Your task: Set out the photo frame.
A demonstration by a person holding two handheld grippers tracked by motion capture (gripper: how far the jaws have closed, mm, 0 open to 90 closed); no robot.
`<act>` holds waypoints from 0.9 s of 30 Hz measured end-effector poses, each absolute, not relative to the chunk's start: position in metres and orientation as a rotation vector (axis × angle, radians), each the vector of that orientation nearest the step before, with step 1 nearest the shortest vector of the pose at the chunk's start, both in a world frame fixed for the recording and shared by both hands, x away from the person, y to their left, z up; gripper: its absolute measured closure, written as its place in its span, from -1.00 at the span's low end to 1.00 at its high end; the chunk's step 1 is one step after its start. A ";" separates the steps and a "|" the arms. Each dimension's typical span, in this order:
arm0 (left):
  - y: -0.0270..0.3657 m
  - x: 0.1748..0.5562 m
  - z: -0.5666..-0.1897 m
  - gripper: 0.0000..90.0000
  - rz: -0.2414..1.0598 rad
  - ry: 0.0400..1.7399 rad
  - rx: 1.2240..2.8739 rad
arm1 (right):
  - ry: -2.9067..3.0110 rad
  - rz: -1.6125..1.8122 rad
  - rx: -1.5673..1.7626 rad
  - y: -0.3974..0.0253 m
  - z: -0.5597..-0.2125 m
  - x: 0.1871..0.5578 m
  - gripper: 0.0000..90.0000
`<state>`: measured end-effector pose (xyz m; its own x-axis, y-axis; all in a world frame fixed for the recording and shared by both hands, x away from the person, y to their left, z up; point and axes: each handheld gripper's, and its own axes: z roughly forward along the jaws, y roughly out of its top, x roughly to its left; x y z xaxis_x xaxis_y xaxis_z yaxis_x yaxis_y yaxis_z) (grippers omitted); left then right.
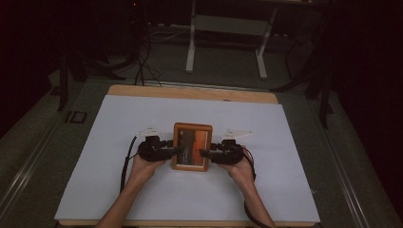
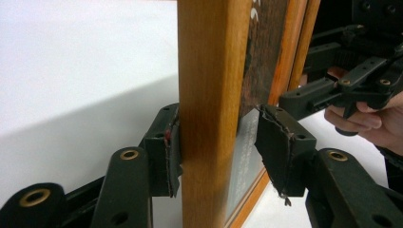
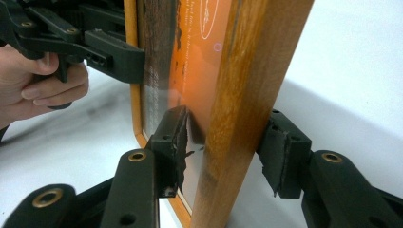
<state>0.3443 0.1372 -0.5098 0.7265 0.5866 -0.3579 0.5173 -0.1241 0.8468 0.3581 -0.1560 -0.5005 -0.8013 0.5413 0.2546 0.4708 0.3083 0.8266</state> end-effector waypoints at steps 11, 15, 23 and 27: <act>0.138 0.342 -0.511 0.14 0.061 0.888 1.762 | 2.482 1.531 0.964 -0.157 -0.501 0.358 0.20; 0.141 0.343 -0.511 0.04 0.071 0.900 1.765 | 2.491 1.527 0.960 -0.158 -0.501 0.358 0.17; 0.149 0.339 -0.506 -0.02 0.082 0.904 1.764 | 2.504 1.507 0.913 -0.163 -0.493 0.354 0.12; 0.155 0.337 -0.502 -0.03 0.093 0.900 1.772 | 2.520 1.508 0.900 -0.167 -0.489 0.353 0.09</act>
